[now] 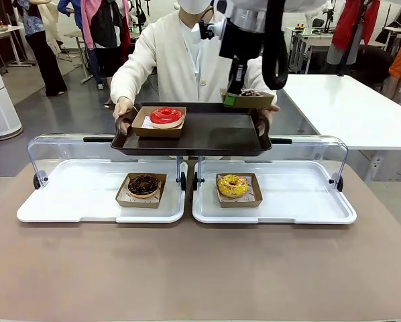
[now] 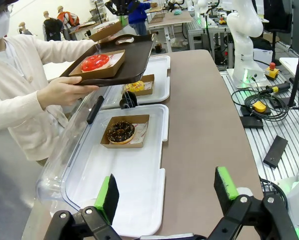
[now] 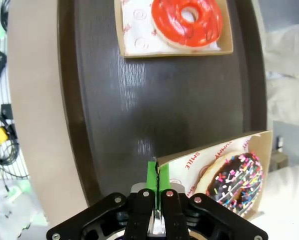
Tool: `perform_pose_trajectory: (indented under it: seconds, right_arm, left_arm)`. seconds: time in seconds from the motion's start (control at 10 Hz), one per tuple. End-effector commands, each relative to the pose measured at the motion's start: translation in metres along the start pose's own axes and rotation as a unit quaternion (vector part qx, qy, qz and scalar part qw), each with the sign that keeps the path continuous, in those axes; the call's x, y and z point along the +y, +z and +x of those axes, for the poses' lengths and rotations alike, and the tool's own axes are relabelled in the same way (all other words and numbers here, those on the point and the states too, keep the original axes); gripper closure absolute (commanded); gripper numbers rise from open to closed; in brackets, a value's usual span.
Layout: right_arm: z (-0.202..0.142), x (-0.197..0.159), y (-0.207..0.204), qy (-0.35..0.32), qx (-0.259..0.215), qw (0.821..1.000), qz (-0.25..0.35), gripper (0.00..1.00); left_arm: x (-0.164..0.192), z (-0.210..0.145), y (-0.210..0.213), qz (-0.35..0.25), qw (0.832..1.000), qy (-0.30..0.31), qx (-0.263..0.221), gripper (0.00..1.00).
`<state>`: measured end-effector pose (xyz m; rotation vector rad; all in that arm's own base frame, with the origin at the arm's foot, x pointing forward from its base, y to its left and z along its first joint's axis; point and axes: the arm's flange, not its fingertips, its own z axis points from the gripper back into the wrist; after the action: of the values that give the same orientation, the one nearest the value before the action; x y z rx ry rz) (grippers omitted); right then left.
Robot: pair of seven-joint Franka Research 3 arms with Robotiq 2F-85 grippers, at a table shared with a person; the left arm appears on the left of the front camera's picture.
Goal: Provide the desired donut to the person.
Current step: Place the picked Paper togo box onto the Handle tray extended by the person.
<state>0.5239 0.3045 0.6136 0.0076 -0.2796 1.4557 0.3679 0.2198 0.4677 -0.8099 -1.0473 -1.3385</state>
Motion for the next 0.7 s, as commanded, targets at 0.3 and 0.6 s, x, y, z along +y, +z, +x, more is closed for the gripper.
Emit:
perform_pose_trajectory:
  seconds: [0.3, 0.6]
  right_arm:
    - [0.0138, -0.0037, -0.0098, -0.014, -0.005, 1.0, 0.008, 0.99]
    - [0.0138, -0.0037, -0.0098, -0.014, -0.005, 1.0, 0.008, 0.99]
  left_arm:
    - [-0.0009, 0.0007, 0.0027, 0.001, 1.0, -0.002, -0.003, 0.0]
    - [-0.0009, 0.0007, 0.0027, 0.001, 1.0, -0.002, -0.003, 0.0]
